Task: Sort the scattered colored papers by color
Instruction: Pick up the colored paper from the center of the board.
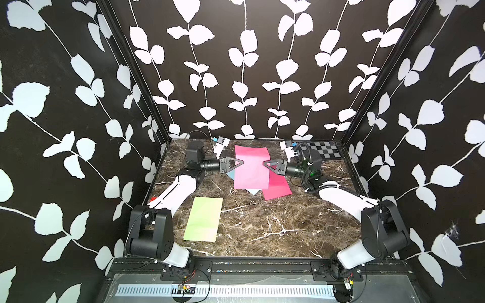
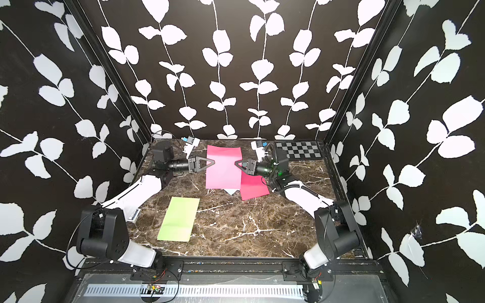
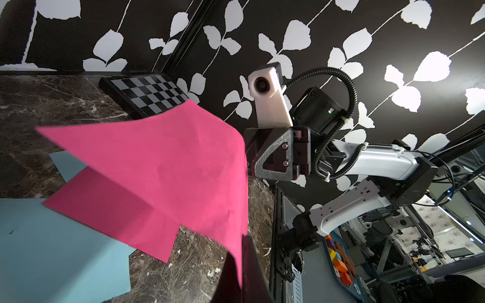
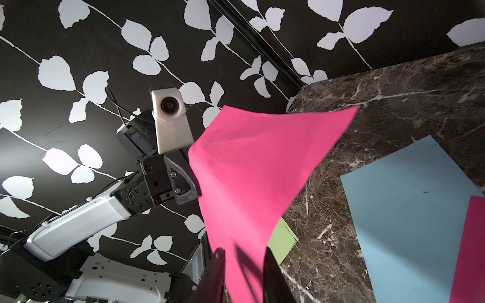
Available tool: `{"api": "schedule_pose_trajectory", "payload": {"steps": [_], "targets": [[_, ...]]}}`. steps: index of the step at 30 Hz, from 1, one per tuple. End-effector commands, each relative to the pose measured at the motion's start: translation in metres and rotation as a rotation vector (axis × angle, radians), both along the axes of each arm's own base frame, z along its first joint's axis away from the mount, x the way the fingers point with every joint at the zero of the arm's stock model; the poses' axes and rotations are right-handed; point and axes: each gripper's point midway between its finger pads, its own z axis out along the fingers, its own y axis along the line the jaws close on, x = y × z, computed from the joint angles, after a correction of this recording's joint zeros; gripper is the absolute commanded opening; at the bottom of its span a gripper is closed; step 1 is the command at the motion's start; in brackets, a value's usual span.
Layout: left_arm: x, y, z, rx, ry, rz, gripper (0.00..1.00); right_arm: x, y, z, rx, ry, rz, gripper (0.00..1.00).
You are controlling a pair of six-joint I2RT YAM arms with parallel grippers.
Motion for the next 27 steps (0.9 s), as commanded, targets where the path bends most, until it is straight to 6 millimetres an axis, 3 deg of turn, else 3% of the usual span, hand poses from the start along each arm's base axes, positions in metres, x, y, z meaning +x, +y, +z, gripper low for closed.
{"api": "schedule_pose_trajectory", "payload": {"steps": [1, 14, 22, 27], "targets": [[0.004, -0.001, 0.0, 0.004, -0.012, 0.003, 0.0, -0.01, 0.001, 0.021, 0.047, -0.058, 0.037, 0.21], [0.009, -0.003, 0.002, 0.009, -0.009, -0.013, 0.0, -0.017, 0.005, 0.011, 0.041, -0.021, 0.074, 0.15], [0.007, -0.004, 0.002, -0.001, -0.004, -0.031, 0.0, -0.025, 0.02, 0.0, 0.004, -0.002, 0.126, 0.15], [0.003, -0.003, 0.002, 0.005, -0.006, -0.036, 0.0, -0.026, 0.024, -0.004, -0.009, -0.004, 0.131, 0.05]]}}
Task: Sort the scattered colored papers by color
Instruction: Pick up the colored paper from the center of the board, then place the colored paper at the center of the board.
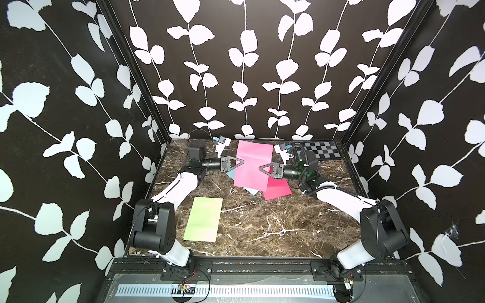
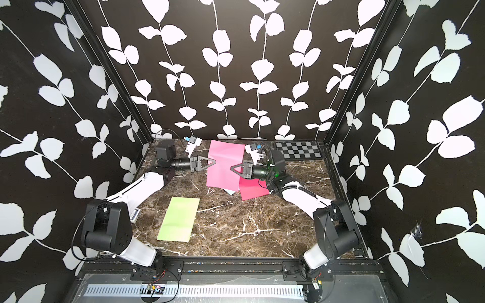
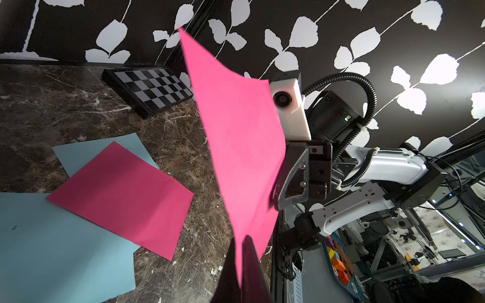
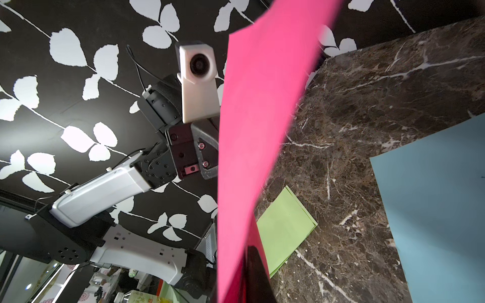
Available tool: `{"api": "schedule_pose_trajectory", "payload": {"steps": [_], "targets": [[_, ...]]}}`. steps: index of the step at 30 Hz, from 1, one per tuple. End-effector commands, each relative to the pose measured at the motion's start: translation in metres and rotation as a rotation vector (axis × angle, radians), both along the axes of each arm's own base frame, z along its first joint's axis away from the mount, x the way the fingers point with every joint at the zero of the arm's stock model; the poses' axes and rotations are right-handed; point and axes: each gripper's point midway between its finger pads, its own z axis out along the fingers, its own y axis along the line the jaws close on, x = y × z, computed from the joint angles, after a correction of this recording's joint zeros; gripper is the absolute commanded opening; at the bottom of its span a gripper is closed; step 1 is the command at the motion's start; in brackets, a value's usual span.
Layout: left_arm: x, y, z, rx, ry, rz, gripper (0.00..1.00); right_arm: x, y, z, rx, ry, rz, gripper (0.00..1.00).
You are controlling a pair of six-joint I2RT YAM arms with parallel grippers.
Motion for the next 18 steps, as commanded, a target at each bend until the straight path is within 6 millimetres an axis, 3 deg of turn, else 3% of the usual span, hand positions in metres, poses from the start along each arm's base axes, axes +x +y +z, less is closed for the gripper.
{"api": "schedule_pose_trajectory", "payload": {"steps": [1, 4, 14, 18], "targets": [[-0.007, 0.0, 0.01, -0.004, -0.032, -0.025, 0.0, -0.001, 0.004, 0.004, 0.003, -0.039, 0.022, 0.02], [-0.006, 0.0, 0.007, 0.002, -0.029, -0.019, 0.01, -0.002, 0.003, 0.005, -0.001, -0.041, 0.016, 0.0], [0.003, 0.002, -0.008, 0.045, 0.008, 0.03, 0.34, 0.002, 0.004, 0.003, -0.016, -0.017, 0.002, 0.0], [0.017, 0.012, -0.027, 0.112, 0.05, 0.121, 0.41, 0.005, 0.003, 0.005, -0.023, -0.001, -0.02, 0.0]]}}
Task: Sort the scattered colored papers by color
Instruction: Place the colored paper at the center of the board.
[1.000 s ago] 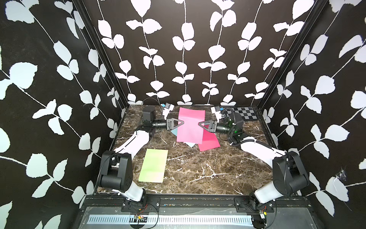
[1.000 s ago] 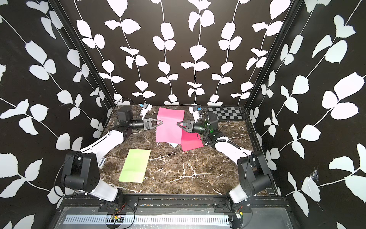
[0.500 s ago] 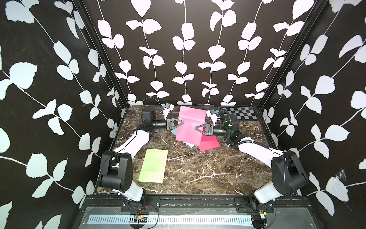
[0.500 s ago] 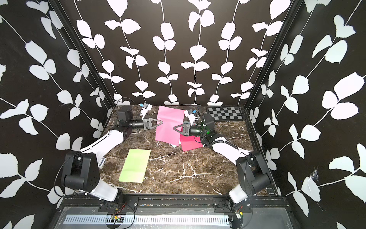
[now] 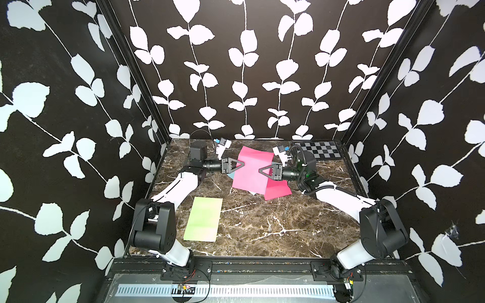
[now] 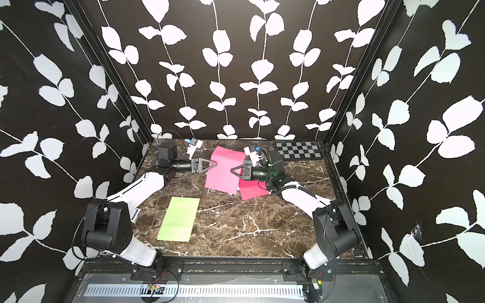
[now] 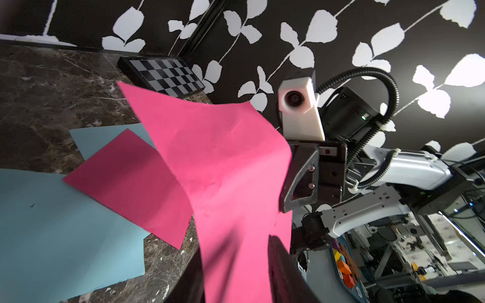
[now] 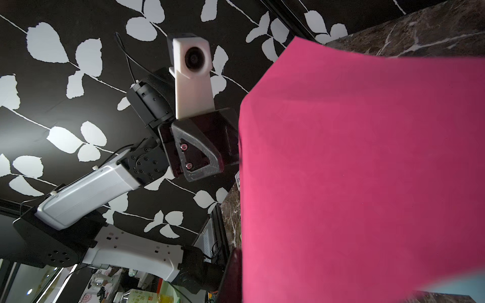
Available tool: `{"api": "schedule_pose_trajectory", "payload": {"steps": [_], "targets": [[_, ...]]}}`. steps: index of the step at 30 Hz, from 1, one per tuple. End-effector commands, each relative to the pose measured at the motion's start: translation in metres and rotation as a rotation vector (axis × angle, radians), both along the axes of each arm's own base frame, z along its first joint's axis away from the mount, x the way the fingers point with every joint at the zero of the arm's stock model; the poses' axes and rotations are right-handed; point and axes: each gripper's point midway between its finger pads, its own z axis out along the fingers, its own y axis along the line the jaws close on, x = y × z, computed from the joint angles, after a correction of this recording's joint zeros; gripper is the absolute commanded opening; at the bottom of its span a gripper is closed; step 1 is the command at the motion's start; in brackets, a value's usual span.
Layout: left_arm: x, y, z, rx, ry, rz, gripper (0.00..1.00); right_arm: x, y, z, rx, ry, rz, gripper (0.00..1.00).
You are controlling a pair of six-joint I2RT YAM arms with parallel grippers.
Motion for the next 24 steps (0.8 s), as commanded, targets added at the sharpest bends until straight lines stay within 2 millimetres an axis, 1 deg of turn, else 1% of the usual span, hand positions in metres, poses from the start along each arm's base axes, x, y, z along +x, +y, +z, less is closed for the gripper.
{"api": "schedule_pose_trajectory", "payload": {"steps": [1, 5, 8, 11, 16, 20, 24], "targets": [[0.015, 0.012, -0.012, 0.069, 0.018, 0.093, 0.43, 0.006, 0.003, 0.018, 0.012, -0.033, -0.015, 0.0], [0.033, 0.036, -0.039, 0.163, 0.084, 0.235, 0.45, 0.01, 0.002, 0.021, 0.007, -0.017, -0.041, 0.0], [0.041, 0.053, -0.058, 0.24, 0.124, 0.322, 0.47, 0.01, 0.002, 0.025, 0.008, -0.003, -0.054, 0.0], [0.045, 0.074, -0.074, 0.31, 0.165, 0.408, 0.49, 0.007, 0.005, 0.029, 0.008, 0.013, -0.071, 0.0], [0.049, 0.11, -0.081, 0.346, 0.187, 0.56, 0.51, -0.005, 0.014, 0.029, -0.012, 0.029, -0.091, 0.0], [0.046, 0.137, -0.083, 0.4, 0.175, 0.676, 0.52, -0.018, 0.029, 0.023, -0.018, 0.06, -0.085, 0.0], [0.043, 0.15, -0.079, 0.428, 0.156, 0.738, 0.53, -0.037, 0.052, 0.008, -0.033, 0.094, -0.055, 0.0]]}}
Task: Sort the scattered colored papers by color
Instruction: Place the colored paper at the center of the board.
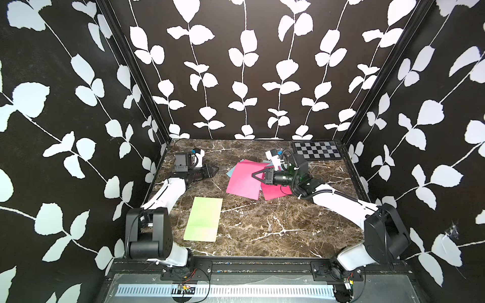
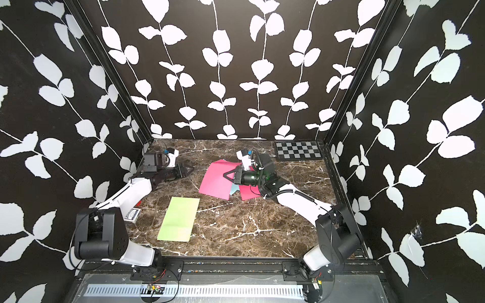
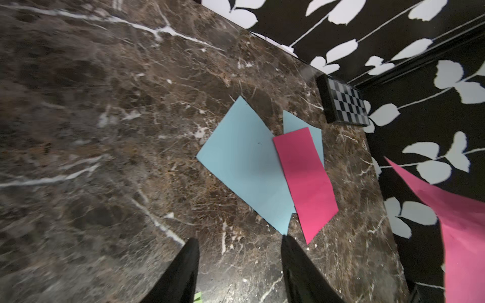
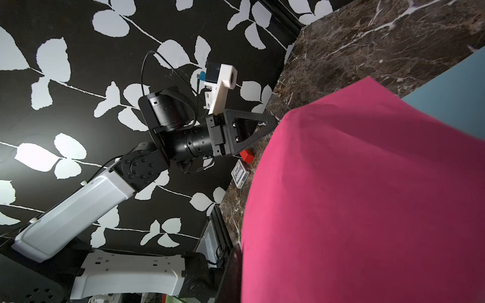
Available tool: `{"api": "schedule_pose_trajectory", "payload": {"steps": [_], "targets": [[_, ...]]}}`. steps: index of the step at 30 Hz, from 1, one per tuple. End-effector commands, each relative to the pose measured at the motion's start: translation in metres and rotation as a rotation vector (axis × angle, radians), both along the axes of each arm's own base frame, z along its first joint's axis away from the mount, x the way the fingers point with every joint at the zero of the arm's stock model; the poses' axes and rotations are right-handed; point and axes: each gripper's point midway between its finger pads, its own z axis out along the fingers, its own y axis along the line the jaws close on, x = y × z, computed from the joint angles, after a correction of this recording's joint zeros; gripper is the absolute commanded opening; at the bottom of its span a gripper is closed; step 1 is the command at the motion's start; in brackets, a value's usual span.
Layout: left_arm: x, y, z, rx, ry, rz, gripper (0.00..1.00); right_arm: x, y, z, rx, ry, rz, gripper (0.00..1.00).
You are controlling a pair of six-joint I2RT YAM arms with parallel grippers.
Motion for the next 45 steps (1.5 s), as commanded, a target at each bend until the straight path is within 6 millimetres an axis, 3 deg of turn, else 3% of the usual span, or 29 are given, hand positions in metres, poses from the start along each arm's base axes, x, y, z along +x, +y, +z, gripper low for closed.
{"api": "schedule_pose_trajectory", "payload": {"steps": [1, 6, 9, 12, 18, 23, 31, 45], "targets": [[-0.002, 0.014, 0.011, 0.052, -0.04, 0.068, 0.54, -0.011, 0.019, 0.007, 0.031, -0.002, -0.001, 0.0], [-0.003, 0.021, 0.018, 0.061, -0.06, 0.108, 0.54, -0.03, 0.045, -0.015, 0.038, 0.075, 0.047, 0.0], [-0.004, 0.025, 0.022, 0.066, -0.077, 0.123, 0.55, -0.038, 0.048, -0.032, 0.028, 0.116, 0.044, 0.0], [-0.005, 0.023, 0.02, 0.065, -0.074, 0.108, 0.56, -0.041, 0.043, -0.082, -0.049, 0.203, 0.019, 0.0], [-0.004, 0.022, 0.013, 0.06, -0.046, 0.093, 0.56, -0.058, 0.022, -0.159, -0.197, 0.363, -0.014, 0.0], [-0.002, 0.02, 0.015, 0.041, -0.054, 0.09, 0.56, -0.074, 0.01, -0.198, -0.249, 0.466, -0.014, 0.0], [0.0, 0.019, 0.014, 0.026, -0.049, 0.085, 0.57, -0.086, -0.001, -0.215, -0.326, 0.493, 0.005, 0.0], [0.0, 0.013, 0.005, -0.006, -0.024, 0.065, 0.57, -0.09, 0.016, -0.21, -0.316, 0.484, 0.058, 0.0]]}}
